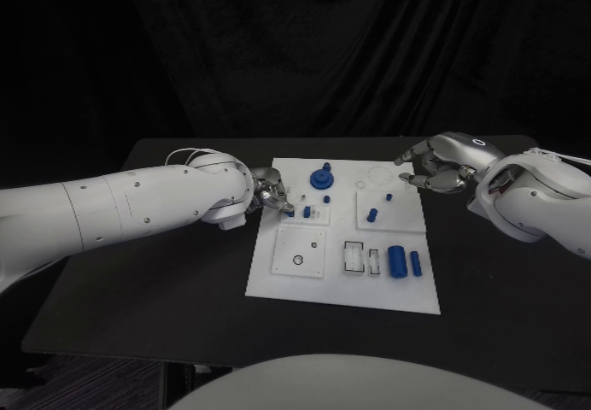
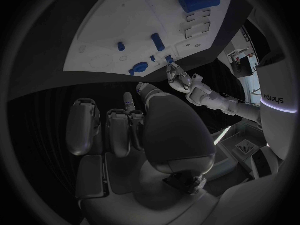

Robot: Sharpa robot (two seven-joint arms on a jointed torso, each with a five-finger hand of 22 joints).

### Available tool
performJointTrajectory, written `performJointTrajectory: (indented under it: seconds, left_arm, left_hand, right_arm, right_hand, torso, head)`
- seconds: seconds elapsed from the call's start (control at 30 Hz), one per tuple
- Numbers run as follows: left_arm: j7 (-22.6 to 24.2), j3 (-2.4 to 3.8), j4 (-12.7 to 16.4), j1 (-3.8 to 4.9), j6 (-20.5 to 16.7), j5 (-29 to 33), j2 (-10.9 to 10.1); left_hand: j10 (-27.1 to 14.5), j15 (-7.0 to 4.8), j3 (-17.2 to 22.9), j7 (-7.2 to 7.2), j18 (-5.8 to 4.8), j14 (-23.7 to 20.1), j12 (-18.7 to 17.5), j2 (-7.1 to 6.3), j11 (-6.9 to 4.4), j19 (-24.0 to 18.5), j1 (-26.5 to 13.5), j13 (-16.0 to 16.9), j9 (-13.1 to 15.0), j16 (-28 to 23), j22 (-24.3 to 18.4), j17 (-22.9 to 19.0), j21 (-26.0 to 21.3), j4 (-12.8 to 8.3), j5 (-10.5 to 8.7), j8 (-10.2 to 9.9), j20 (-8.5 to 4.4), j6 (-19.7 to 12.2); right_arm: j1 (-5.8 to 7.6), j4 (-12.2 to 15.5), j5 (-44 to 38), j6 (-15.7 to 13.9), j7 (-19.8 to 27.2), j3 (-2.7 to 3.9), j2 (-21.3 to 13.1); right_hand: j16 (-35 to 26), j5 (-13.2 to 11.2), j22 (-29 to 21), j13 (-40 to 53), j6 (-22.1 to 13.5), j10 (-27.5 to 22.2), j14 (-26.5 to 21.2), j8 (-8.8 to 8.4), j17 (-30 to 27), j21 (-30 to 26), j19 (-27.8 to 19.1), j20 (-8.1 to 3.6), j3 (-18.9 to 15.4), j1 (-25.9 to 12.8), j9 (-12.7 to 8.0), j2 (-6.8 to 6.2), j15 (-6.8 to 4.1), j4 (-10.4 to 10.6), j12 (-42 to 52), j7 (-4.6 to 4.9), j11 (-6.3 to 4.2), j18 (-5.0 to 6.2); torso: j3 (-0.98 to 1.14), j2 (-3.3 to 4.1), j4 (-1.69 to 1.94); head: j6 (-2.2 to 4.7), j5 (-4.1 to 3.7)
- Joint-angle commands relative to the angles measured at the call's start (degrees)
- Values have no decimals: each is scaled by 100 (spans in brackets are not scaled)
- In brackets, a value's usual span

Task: Assemble the parts on the task board

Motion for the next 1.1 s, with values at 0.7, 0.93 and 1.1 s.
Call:
performJointTrajectory:
  seconds: [0.7, 0.93, 1.1]
  left_arm:
    - [97, -2, -42, -53, 62, -16, 94]
    - [85, -2, -65, -64, 108, -16, 109]
    - [65, -2, -78, -81, 138, -16, 106]
  left_hand:
    - [587, -16, 68, -35, 58, 606, -3, 63, -30, -38, 5, 1505, 1, 15, 899, 1508, -29, -2, -43, -4, -16, 15]
    - [587, -13, 86, -31, 59, 606, -3, 66, -26, -42, -8, 1505, 0, 15, 898, 1508, -36, -7, -89, -5, -14, 15]
    - [587, -3, 110, -21, 58, 606, -3, 74, -15, -42, -76, 1505, -20, 15, 904, 1508, -47, -7, -329, -27, -5, 15]
  right_arm:
    - [-13, 16, -9, 42, -121, 5, -4]
    - [-13, 16, -9, 46, -130, 5, -4]
    - [-13, 17, -9, 53, -142, 5, -10]
  right_hand:
    - [-41, 12, 1059, 587, 38, 55, 408, -44, 567, -34, 2, 29, 35, 24, -15, 54, 50, -9, -25, 7, 37, 68]
    - [-40, 12, 1059, 591, 39, 57, 408, -45, 567, -37, 1, 29, 37, 26, -16, 53, 50, -12, -23, 6, 37, 69]
    - [-40, 12, 1059, 591, 39, 57, 408, -45, 567, -37, 1, 29, 37, 26, -16, 53, 50, -12, -23, 6, 37, 69]
  torso:
    - [1, -1, -5]
    - [1, -4, -2]
    - [2, -1, -6]
  head:
    - [-1, 17]
    - [-1, 14]
    - [-1, 17]
